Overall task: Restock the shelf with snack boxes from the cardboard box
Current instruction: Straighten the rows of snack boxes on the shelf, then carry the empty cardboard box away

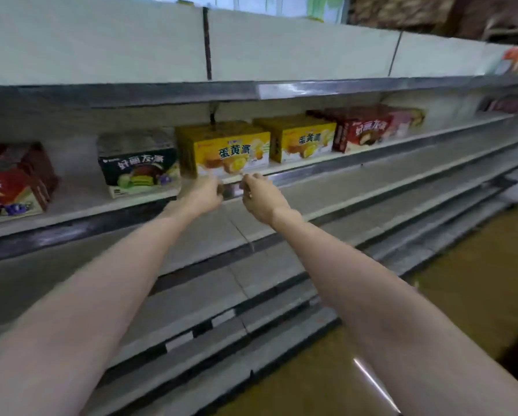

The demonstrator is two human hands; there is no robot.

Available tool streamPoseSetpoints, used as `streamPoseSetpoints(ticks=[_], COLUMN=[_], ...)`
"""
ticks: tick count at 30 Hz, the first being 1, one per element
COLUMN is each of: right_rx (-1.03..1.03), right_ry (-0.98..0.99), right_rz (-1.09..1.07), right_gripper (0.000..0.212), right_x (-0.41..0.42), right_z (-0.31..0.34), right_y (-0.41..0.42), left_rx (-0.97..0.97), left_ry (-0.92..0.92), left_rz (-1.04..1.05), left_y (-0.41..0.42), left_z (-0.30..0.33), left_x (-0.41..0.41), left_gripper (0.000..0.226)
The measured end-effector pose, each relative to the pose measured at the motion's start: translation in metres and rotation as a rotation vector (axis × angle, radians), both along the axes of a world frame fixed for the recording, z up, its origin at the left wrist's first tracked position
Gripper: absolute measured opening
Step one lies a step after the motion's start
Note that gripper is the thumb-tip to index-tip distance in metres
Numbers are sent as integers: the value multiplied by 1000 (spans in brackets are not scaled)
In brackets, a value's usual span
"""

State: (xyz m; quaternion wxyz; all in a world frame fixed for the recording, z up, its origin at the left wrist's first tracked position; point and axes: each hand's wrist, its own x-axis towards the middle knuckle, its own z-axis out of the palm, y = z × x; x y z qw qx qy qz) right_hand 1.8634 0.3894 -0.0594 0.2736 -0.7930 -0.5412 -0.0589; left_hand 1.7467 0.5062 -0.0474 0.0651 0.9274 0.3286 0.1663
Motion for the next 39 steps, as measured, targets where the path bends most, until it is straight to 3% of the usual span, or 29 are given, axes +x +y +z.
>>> streamPoseSetpoints(ticks=[12,23,33,39], right_rx=[-112,-134,-116,25], right_ry=[110,277,407,509], right_rz=[-493,-936,-1257,-1473], right_gripper=[15,14,15,19], right_x=[57,33,8,31], right_z=[-80,-148,-205,-230], right_y=[-249,-436,-556,-606], left_rx=[-171,-179,-358,-626], left_ry=[136,186,286,330], left_rz=[-565,-926,-1053,-906], left_y=[-215,-382,-498,-544], left_z=[-82,-130,-177,-210], left_x=[135,176,198,239], left_gripper=[11,17,14,30])
